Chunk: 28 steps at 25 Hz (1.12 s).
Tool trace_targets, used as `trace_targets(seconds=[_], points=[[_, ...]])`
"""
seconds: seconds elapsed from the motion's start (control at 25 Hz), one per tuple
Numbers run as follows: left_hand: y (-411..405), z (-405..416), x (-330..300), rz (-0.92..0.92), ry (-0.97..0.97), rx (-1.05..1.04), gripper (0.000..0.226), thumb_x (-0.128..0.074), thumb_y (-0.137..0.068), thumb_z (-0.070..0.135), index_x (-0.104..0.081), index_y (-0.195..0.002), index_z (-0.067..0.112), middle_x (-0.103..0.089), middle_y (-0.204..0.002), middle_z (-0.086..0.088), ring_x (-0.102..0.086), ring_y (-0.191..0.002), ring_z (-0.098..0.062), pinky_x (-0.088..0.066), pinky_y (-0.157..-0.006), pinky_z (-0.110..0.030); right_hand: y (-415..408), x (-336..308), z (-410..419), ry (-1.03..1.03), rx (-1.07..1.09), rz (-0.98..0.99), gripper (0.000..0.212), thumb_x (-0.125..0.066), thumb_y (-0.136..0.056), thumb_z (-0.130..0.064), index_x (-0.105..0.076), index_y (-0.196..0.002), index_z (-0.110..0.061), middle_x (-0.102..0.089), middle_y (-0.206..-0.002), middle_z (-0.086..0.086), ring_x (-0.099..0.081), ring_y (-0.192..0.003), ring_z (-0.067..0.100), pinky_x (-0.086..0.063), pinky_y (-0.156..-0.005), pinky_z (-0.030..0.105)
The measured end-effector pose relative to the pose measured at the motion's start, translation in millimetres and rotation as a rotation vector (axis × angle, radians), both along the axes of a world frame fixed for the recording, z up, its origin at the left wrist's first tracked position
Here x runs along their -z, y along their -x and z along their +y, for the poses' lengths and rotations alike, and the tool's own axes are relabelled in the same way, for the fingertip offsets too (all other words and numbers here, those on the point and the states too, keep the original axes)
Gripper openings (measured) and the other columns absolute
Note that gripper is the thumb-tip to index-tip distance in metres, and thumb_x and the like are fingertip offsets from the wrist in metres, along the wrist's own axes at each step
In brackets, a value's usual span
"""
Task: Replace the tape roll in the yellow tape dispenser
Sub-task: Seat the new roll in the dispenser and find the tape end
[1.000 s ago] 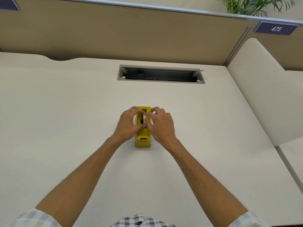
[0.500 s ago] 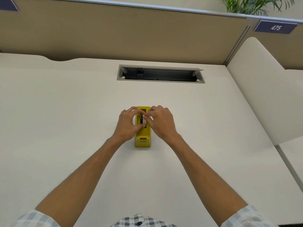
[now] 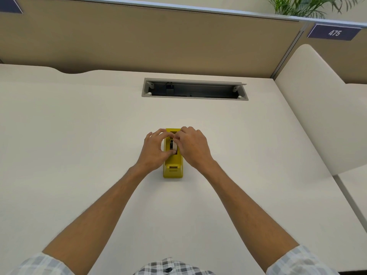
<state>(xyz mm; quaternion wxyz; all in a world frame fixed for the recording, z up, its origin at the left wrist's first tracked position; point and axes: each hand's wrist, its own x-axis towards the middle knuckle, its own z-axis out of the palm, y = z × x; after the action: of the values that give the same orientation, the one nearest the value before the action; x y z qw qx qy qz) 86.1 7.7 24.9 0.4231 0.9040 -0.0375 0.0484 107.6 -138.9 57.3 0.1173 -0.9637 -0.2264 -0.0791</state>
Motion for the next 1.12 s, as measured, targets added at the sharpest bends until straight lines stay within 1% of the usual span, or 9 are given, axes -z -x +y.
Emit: trace_targets(seconds=[0.12, 0.36, 0.52, 0.64, 0.76, 0.88, 1.0, 1.12], points=[[-0.1, 0.7, 0.0, -0.004, -0.002, 0.003, 0.047, -0.078, -0.076, 0.021, -0.061, -0.119, 0.023, -0.055, -0.135, -0.004, -0.040, -0.133, -0.019, -0.023, -0.114, -0.051, 1.5, 0.1, -0.4, -0.004, -0.006, -0.002, 0.022, -0.047, -0.099, -0.022, -0.067, -0.103, -0.014, -0.064, -0.098, 0.002, -0.056, -0.089, 0.020, -0.039, -0.072, 0.031], [-1.3, 0.3, 1.4, -0.005, -0.014, 0.013, 0.046, -0.077, -0.077, 0.021, -0.061, -0.119, 0.020, -0.056, -0.134, -0.004, -0.042, -0.132, -0.020, -0.025, -0.113, -0.051, 4.1, -0.5, -3.8, -0.060, -0.009, 0.009, 0.023, -0.051, -0.097, -0.024, -0.071, -0.104, -0.018, -0.068, -0.100, 0.002, -0.057, -0.089, 0.023, -0.041, -0.073, 0.036], [-1.3, 0.6, 1.5, -0.009, -0.018, 0.013, 0.046, -0.077, -0.076, 0.021, -0.061, -0.119, 0.021, -0.056, -0.134, -0.004, -0.041, -0.133, -0.020, -0.024, -0.113, -0.050, 2.4, 0.5, -3.0, -0.040, -0.009, -0.025, 0.024, -0.050, -0.098, -0.025, -0.072, -0.101, -0.019, -0.069, -0.097, 0.000, -0.057, -0.087, 0.022, -0.039, -0.070, 0.034], [-1.5, 0.6, 1.9, -0.005, -0.034, 0.014, 0.047, -0.077, -0.076, 0.021, -0.060, -0.120, 0.021, -0.054, -0.135, -0.004, -0.040, -0.134, -0.020, -0.024, -0.114, -0.050, 1.2, 2.2, -1.4, -0.015, -0.003, -0.059, 0.023, -0.050, -0.098, -0.024, -0.072, -0.097, -0.018, -0.069, -0.094, 0.000, -0.057, -0.084, 0.021, -0.035, -0.066, 0.031], [-1.9, 0.6, 1.7, -0.012, -0.044, 0.015, 0.048, -0.077, -0.076, 0.022, -0.060, -0.121, 0.021, -0.054, -0.136, -0.005, -0.040, -0.134, -0.020, -0.024, -0.114, -0.050, 2.4, 3.1, 1.4, -0.005, 0.003, -0.082, 0.018, -0.054, -0.096, -0.020, -0.071, -0.092, -0.014, -0.068, -0.089, 0.002, -0.057, -0.080, 0.022, -0.030, -0.063, 0.029], [-1.8, 0.3, 0.8, -0.017, -0.052, 0.017, 0.047, -0.077, -0.077, 0.023, -0.060, -0.121, 0.021, -0.054, -0.136, -0.004, -0.039, -0.135, -0.020, -0.022, -0.114, -0.051, 4.7, 5.9, 2.0, -0.016, 0.009, -0.097, 0.008, -0.063, -0.090, -0.016, -0.069, -0.090, -0.011, -0.067, -0.086, 0.005, -0.058, -0.077, 0.023, -0.030, -0.062, 0.028], [-1.5, 1.3, 1.7, -0.038, -0.031, 0.030, 0.043, -0.074, -0.080, 0.028, -0.060, -0.120, 0.024, -0.057, -0.133, -0.001, -0.041, -0.133, -0.019, -0.024, -0.114, -0.050, 4.4, 8.9, 1.0, -0.037, 0.019, -0.058, 0.010, -0.058, -0.093, -0.016, -0.066, -0.097, -0.011, -0.065, -0.092, 0.005, -0.058, -0.082, 0.023, -0.032, -0.064, 0.028], [-0.4, 1.7, 2.5, -0.044, -0.018, 0.022, 0.038, -0.068, -0.086, 0.031, -0.061, -0.123, 0.026, -0.056, -0.134, 0.002, -0.040, -0.133, -0.019, -0.026, -0.113, -0.047, 4.0, 9.7, -0.7, -0.109, 0.037, -0.022, 0.015, -0.052, -0.096, -0.019, -0.066, -0.100, -0.012, -0.065, -0.096, 0.003, -0.058, -0.084, 0.022, -0.036, -0.066, 0.030]])
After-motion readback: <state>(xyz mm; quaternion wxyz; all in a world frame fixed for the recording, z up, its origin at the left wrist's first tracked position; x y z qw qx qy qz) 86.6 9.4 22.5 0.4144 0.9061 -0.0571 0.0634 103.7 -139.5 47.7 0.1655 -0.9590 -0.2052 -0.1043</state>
